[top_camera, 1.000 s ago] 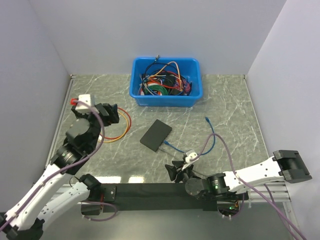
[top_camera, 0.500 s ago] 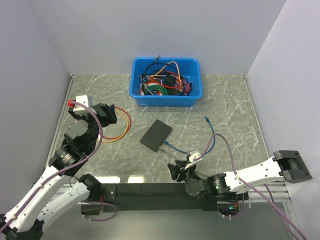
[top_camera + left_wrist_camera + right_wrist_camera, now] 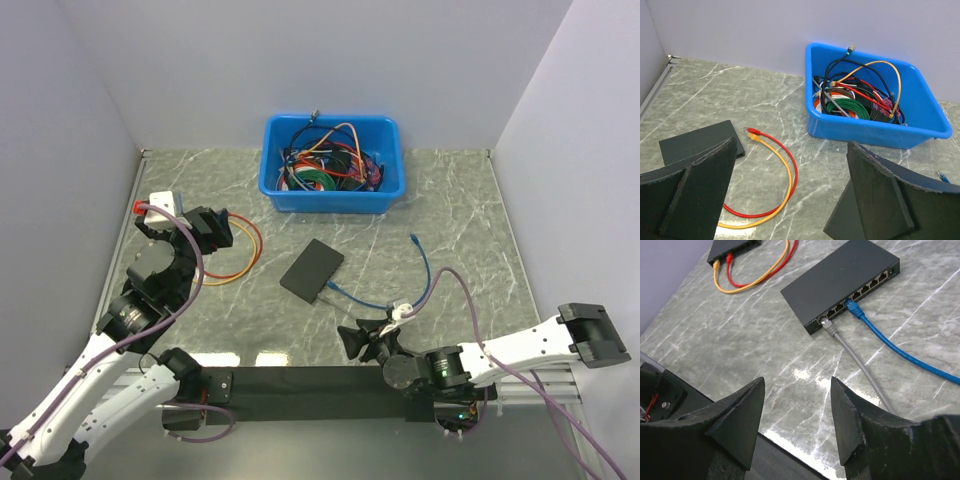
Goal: Insert the plug into the switch port
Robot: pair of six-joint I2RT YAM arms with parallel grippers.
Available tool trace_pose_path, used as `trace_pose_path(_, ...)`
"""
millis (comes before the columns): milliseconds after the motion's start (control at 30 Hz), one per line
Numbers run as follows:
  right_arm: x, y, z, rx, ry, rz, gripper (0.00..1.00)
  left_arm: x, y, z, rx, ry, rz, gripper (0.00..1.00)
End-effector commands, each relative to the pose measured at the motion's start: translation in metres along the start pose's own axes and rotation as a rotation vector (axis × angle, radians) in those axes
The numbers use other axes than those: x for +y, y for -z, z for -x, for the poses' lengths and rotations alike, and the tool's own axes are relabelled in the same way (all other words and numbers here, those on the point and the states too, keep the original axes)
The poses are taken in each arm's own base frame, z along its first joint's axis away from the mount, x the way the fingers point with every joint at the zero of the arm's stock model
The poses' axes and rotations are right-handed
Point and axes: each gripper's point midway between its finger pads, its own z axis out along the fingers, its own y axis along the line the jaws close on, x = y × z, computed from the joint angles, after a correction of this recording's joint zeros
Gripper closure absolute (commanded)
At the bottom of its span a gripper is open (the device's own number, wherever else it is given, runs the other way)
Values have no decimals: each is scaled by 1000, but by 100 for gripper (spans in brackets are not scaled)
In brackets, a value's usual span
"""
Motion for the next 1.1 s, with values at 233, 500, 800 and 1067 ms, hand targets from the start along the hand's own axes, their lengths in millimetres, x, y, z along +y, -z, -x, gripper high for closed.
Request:
trace_pose_path(233,7,-10,1,25,-131,84,39,2,4,21,-52,32,16,3)
trace_pose_path(500,13,-19,10,66,-226,274,41,3,4,21,-54,31,20,2)
trace_pose_path(800,5,-26,11,110,-239,265,40,4,3,21,-53,31,25,2)
trace_pose_path(1067,-23,-40,14,147,-271,175,39,8,5,24,-67,40,37,3)
